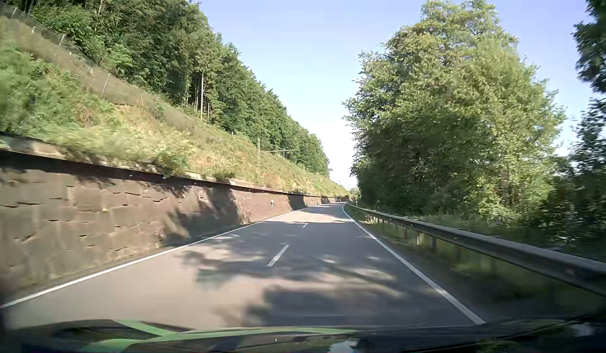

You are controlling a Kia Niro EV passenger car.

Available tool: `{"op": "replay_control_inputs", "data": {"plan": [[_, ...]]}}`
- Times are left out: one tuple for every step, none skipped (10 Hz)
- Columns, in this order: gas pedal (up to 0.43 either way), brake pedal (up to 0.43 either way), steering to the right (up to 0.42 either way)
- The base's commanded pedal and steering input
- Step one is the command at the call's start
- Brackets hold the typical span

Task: Follow the waypoints while adhering to traffic rules and regulations

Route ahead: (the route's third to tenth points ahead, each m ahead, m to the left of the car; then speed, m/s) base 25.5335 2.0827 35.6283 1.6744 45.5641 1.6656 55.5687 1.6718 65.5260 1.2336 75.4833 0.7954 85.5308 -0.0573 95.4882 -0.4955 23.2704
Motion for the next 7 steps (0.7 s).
{"op": "replay_control_inputs", "data": {"plan": [[0.248, 0.0, -0.002], [0.248, 0.0, -0.001], [0.248, 0.0, -0.001], [0.248, 0.0, -0.001], [0.248, 0.0, -0.001], [0.248, 0.0, -0.001], [0.248, 0.0, -0.001]]}}
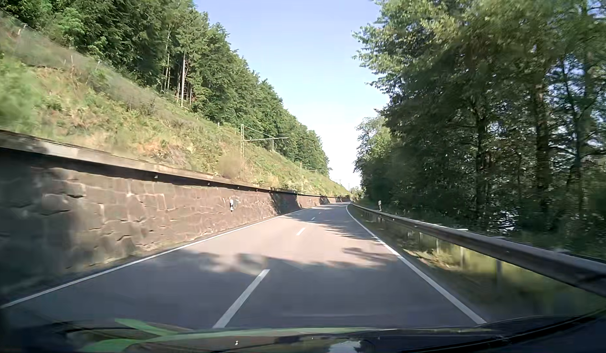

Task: Follow the waypoints while adhering to traffic rules and regulations

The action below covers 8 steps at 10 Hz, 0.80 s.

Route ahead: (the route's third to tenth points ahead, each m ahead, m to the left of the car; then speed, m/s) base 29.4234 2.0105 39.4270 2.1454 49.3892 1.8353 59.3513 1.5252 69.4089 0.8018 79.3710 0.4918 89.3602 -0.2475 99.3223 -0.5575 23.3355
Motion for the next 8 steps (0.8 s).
{"op": "replay_control_inputs", "data": {"plan": [[0.248, 0.0, -0.001], [0.248, 0.0, -0.001], [0.248, 0.0, -0.001], [0.248, 0.0, -0.001], [0.248, 0.0, 0.0], [0.248, 0.0, 0.0], [0.248, 0.0, 0.002], [0.248, 0.0, 0.004]]}}
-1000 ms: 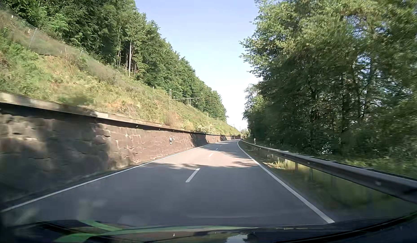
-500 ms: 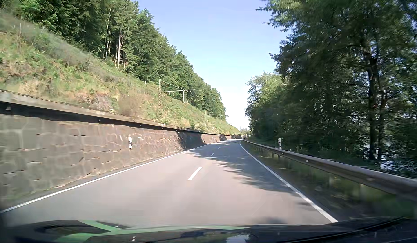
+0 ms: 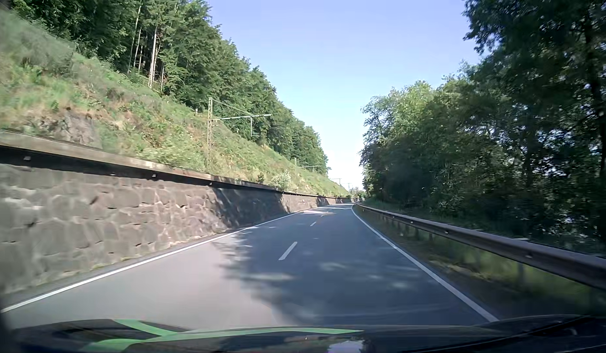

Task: Follow the waypoints while adhering to traffic rules and regulations

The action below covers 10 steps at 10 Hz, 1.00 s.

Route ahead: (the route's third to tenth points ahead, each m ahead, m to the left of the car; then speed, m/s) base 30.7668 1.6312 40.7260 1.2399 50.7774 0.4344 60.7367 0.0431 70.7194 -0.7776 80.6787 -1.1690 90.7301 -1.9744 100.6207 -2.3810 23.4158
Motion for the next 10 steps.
{"op": "replay_control_inputs", "data": {"plan": [[0.248, 0.0, 0.006], [0.248, 0.0, 0.006], [0.248, 0.0, 0.006], [0.248, 0.0, 0.006], [0.248, 0.0, 0.006], [0.248, 0.0, 0.006], [0.248, 0.0, 0.006], [0.248, 0.0, 0.006], [0.248, 0.0, 0.006], [0.24, 0.0, 0.006]]}}
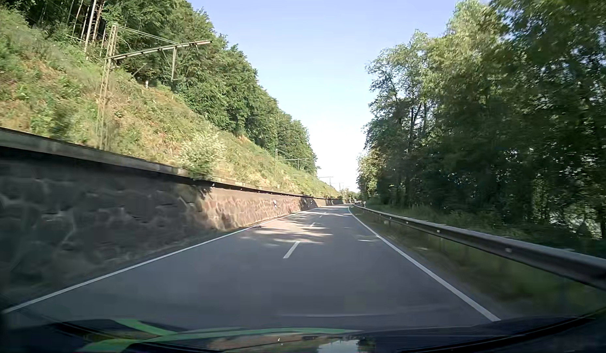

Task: Follow the waypoints while adhering to traffic rules and regulations

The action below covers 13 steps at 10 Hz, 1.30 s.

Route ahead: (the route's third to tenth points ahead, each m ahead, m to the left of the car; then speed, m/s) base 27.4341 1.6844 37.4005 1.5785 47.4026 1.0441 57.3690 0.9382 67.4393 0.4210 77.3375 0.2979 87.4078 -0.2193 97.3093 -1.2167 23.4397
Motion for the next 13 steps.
{"op": "replay_control_inputs", "data": {"plan": [[0.22, 0.0, 0.006], [0.22, 0.0, 0.006], [0.22, 0.0, 0.006], [0.22, 0.0, 0.006], [0.22, 0.0, 0.006], [0.22, 0.0, 0.006], [0.22, 0.0, 0.006], [0.22, 0.0, 0.006], [0.228, 0.0, 0.005], [0.228, 0.0, 0.005], [0.228, 0.0, 0.005], [0.228, 0.0, 0.005], [0.228, 0.0, 0.005]]}}
